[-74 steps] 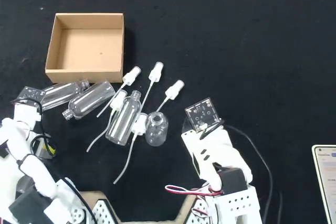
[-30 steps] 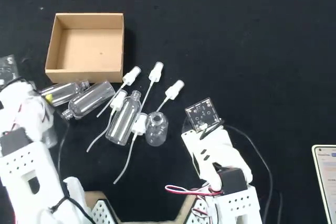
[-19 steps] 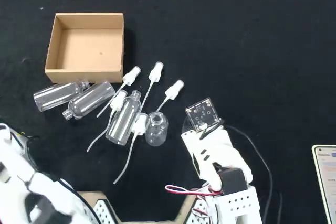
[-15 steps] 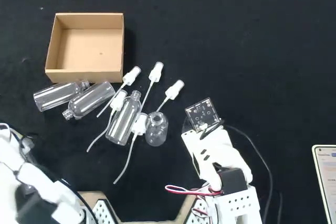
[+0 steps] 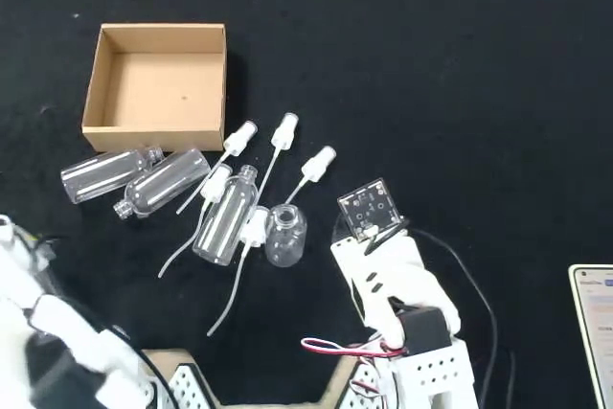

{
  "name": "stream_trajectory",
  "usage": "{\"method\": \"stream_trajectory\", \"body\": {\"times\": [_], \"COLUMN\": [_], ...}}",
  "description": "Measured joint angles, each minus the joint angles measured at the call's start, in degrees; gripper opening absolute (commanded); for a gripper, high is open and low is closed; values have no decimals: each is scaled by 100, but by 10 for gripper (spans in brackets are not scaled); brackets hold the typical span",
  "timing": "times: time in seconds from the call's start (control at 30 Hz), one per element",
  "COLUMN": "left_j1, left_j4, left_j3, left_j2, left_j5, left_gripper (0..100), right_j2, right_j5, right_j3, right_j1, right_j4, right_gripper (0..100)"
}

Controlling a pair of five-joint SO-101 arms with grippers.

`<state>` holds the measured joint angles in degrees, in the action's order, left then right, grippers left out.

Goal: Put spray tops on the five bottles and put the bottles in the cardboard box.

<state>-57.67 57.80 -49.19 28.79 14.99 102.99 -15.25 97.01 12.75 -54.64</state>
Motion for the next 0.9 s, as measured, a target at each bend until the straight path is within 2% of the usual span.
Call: {"method": "stream_trajectory", "body": {"times": [0.23,0.4,0.53,0.77,0.9], "left_j1": [967,1099,1099,1099,1090], "left_j4": [18,18,18,18,308], "left_j3": [-651,-1081,-1125,-765,-273], "left_j2": [1345,1477,1020,-519,-993], "left_j5": [18,185,440,475,519], "left_gripper": [84,121,190,202,309], "right_j2": [0,0,0,0,0], "right_j5": [0,0,0,0,0], "right_j3": [0,0,0,0,0], "right_j1": [0,0,0,0,0], "right_j4": [-18,-123,-123,-123,-123], "right_gripper": [145,145,145,145,145]}}
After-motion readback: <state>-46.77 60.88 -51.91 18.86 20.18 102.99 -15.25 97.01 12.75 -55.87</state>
